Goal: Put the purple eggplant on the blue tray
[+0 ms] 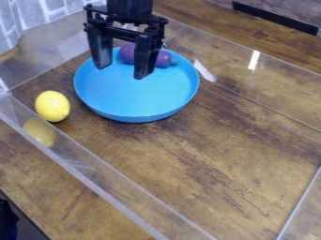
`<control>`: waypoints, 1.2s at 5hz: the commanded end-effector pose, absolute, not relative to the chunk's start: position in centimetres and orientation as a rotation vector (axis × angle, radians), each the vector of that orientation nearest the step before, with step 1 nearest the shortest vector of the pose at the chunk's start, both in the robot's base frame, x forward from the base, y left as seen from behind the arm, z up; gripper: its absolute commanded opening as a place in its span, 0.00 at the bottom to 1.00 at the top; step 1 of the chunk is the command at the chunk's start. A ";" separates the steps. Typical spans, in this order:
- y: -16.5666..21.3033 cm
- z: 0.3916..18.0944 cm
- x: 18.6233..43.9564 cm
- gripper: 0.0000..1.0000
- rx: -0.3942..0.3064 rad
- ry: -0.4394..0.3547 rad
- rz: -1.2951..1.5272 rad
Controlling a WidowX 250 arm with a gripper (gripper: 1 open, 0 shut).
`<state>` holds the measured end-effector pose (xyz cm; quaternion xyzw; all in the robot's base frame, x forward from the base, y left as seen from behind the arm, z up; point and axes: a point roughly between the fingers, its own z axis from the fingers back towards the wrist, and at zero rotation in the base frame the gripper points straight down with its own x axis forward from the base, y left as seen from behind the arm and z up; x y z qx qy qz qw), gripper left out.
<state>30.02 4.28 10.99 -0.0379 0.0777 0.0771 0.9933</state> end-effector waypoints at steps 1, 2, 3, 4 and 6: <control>4.0 12.3 31.1 1.00 -0.082 0.091 0.135; 3.9 11.5 30.8 1.00 -0.091 0.092 0.092; 3.7 10.6 30.4 1.00 -0.101 0.093 0.038; 3.8 10.1 30.3 1.00 -0.118 0.081 -0.027; 3.1 9.6 32.4 1.00 -0.127 0.039 0.044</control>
